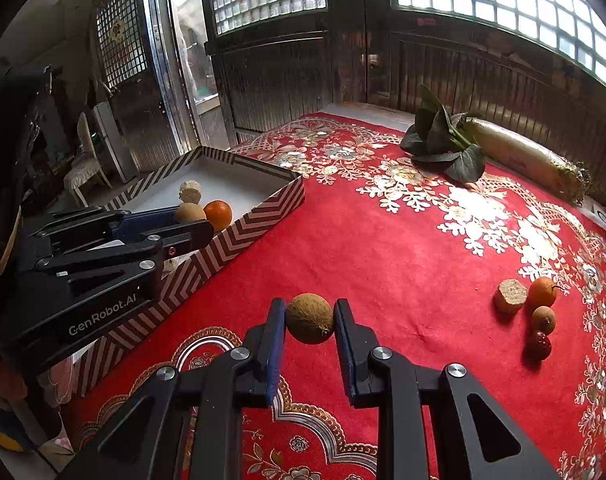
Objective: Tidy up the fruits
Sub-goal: 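Carry both brown fruits into the white tray and open both tools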
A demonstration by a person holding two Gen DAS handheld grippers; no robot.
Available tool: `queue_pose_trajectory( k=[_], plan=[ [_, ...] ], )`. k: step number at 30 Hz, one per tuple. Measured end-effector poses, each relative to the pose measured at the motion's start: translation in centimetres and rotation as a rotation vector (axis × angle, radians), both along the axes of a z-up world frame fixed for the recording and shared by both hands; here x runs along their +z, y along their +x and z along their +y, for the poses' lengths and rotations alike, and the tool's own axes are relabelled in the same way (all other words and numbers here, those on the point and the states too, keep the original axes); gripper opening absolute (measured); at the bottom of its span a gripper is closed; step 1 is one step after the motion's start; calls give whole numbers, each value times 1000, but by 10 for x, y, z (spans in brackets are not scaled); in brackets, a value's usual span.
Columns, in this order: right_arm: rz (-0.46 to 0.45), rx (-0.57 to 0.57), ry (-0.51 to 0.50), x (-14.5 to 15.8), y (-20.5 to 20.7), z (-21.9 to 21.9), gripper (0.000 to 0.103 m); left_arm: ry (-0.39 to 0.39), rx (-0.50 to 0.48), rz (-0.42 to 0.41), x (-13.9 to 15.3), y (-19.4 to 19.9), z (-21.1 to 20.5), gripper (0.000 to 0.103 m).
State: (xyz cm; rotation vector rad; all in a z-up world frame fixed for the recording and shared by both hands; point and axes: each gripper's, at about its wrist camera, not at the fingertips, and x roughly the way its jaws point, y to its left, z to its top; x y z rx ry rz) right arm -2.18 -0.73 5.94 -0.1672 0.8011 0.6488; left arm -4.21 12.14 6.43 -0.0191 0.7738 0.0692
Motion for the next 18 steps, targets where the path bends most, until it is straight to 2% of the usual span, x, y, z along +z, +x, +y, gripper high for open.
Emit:
queue_pose_trajectory(
  k=[18],
  plan=[
    [-12, 141, -17, 8, -4, 60, 23, 10, 106, 22, -6, -10, 53, 23]
  ],
)
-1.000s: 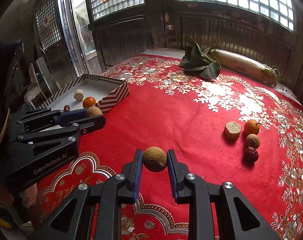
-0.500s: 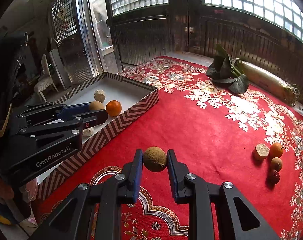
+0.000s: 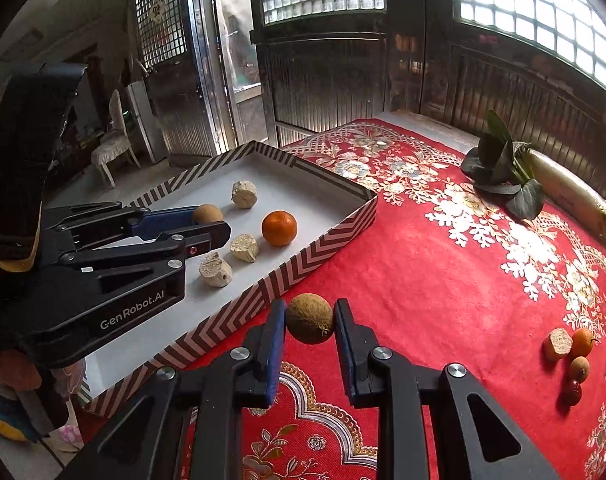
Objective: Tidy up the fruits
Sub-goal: 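Carry both brown fruits into the white tray and open both tools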
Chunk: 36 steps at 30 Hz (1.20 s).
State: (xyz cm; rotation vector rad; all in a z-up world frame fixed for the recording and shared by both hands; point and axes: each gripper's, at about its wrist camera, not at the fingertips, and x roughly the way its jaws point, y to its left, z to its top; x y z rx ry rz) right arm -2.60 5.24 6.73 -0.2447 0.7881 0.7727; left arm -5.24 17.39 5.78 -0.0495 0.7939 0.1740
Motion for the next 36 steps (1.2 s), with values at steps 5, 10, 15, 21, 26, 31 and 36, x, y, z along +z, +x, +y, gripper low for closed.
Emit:
queue_pose_trajectory(
  k=[5, 10, 15, 21, 26, 31, 36],
  plan=[
    [-5, 42, -3, 2, -2, 16, 23, 2, 34, 11, -3, -3, 15, 23],
    [-6, 80, -2, 3, -4, 31, 23, 0, 47, 29, -7, -7, 26, 23],
    [2, 121, -7, 0, -4, 46, 23, -35, 50, 57, -10, -13, 41, 23],
    [15, 174, -26, -6, -7, 66, 23, -82, 45, 106, -18, -16, 56, 23],
    [35, 223, -33, -11, -12, 80, 23, -79, 52, 120, -23, -20, 61, 23],
    [48, 255, -44, -15, -19, 91, 23, -75, 71, 121, -26, -19, 66, 23],
    [63, 281, -59, -21, -23, 100, 23, -72, 79, 126, -29, -19, 69, 23]
  ],
)
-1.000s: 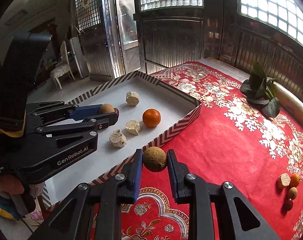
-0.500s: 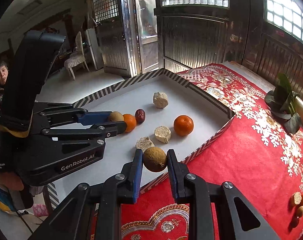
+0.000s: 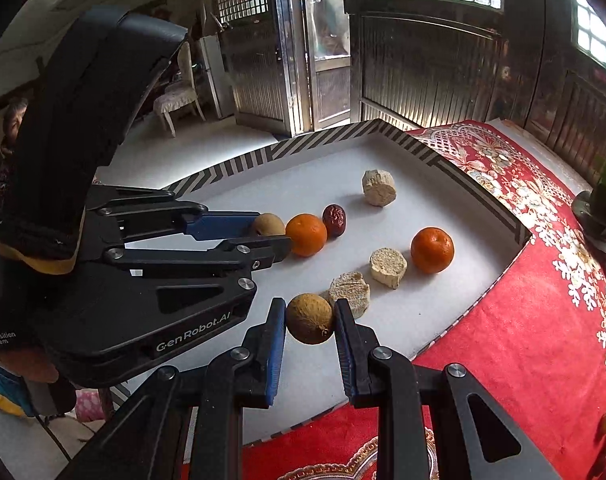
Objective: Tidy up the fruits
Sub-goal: 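Carry both brown fruits into the white tray and open both tools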
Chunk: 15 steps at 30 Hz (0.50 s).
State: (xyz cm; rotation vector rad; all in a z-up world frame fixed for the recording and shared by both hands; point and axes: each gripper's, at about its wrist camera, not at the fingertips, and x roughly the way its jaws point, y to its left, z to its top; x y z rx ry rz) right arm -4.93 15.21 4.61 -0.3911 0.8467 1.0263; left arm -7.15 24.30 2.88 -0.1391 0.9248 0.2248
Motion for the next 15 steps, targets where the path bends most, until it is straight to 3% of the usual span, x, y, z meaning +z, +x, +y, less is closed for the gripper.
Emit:
queue_pose_trajectory(
  k=[15],
  plan=[
    [23, 14, -50, -19, -1, 13, 23, 7, 22, 33, -5, 4, 1, 23]
  ],
)
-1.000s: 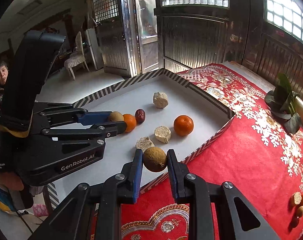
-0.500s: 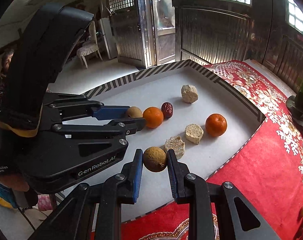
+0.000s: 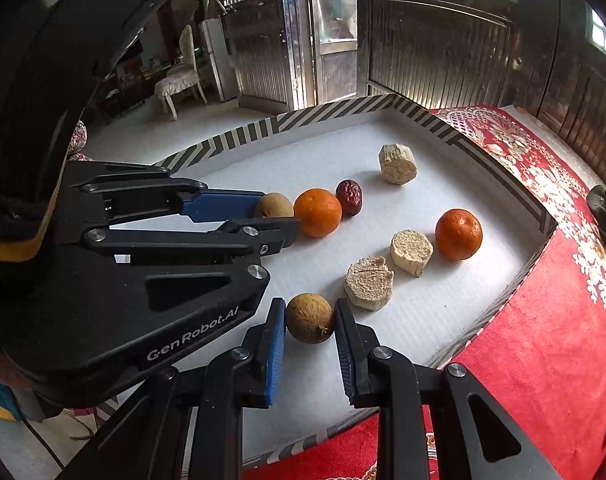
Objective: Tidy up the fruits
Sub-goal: 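Carry both brown fruits into the white tray and open both tools, then move both tools back over the tablecloth toward the red date and cake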
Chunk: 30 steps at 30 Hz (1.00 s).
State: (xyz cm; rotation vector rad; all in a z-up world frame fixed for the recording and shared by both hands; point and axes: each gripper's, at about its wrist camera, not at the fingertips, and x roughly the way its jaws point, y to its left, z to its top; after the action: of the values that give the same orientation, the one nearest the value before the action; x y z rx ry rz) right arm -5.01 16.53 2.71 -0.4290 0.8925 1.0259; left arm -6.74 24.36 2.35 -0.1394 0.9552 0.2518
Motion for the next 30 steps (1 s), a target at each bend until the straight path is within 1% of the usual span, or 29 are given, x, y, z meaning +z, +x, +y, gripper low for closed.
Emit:
queue_pose_trajectory(
  k=[3, 4, 7, 11, 13, 14, 15, 18, 24, 30],
  plan=[
    [0, -3, 3, 0, 0, 1, 24, -8, 1, 5, -1, 1, 0, 23],
    [2, -1, 6, 1, 0, 0, 26, -3, 2, 9, -1, 2, -1, 23],
    [6, -14, 23, 6, 1, -5, 28, 18, 3, 16, 0, 1, -3, 25],
    [-7, -45, 47, 17, 1, -17, 28, 47, 10, -8, 9, 0, -10, 26],
    [-13, -63, 56, 21, 0, -25, 29, 55, 8, -33, 16, 0, -15, 41],
    [-17, -74, 58, 23, 0, -30, 29, 52, 5, -50, 19, 0, -17, 55],
    [-19, -84, 60, 25, 1, -34, 30, 50, 1, -65, 22, 0, -20, 59],
    [-27, -113, 74, 31, 2, -49, 30, 63, -17, -90, 30, 2, -33, 59],
    [-52, -194, 98, 41, 6, -86, 31, 60, -68, -127, 41, 11, -65, 59],
    [-67, -319, 103, 45, 15, -138, 31, 49, -152, -146, 44, 23, -112, 59]
  ],
)
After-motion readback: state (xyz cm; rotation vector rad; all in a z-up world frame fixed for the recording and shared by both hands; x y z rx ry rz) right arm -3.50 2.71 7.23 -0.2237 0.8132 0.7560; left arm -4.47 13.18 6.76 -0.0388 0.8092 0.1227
